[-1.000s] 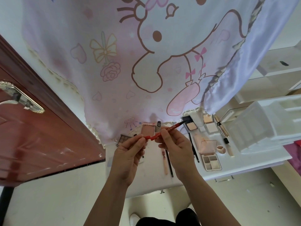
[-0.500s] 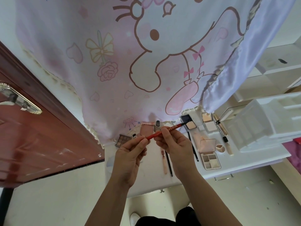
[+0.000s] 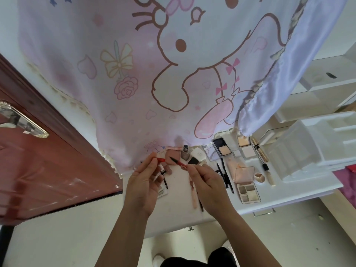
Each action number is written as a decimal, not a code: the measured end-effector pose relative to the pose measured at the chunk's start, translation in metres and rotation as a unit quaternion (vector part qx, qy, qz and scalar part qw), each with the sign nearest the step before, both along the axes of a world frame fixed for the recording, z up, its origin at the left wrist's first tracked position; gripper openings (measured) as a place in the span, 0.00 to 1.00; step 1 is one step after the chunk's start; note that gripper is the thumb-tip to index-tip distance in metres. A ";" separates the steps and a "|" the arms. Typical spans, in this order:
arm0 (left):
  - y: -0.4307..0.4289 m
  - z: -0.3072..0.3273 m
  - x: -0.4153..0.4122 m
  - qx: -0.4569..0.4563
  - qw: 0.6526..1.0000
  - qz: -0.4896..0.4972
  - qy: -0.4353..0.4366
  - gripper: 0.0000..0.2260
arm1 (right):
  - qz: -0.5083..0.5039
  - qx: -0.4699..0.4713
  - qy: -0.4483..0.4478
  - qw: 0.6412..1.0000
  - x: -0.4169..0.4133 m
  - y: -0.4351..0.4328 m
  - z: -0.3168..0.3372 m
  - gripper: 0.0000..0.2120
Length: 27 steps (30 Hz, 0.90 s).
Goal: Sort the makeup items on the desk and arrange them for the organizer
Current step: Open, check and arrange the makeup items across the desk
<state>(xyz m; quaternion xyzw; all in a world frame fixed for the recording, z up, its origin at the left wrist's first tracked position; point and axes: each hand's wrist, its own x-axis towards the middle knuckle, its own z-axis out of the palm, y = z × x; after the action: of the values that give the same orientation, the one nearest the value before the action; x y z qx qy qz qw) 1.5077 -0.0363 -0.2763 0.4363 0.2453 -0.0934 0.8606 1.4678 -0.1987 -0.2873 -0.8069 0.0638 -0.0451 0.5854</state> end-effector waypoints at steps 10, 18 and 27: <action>-0.003 -0.001 0.000 0.023 1.000 -0.016 -0.013 0.07 | 0.013 -0.028 -0.009 0.999 -0.004 -0.004 -0.005 0.16; -0.008 0.001 -0.007 0.056 0.997 -0.043 -0.037 0.09 | 0.019 -0.043 -0.004 0.999 -0.006 -0.006 -0.006 0.13; -0.013 -0.008 -0.012 0.112 0.988 -0.085 -0.058 0.07 | 0.024 -0.012 0.026 0.999 -0.013 -0.011 -0.007 0.08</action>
<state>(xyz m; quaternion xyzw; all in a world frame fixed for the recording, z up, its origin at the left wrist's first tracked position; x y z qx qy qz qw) 1.4956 -0.0489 -0.2847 0.5536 0.1663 -0.1127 0.8082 1.4549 -0.2100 -0.2943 -0.8162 0.0591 -0.0102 0.5746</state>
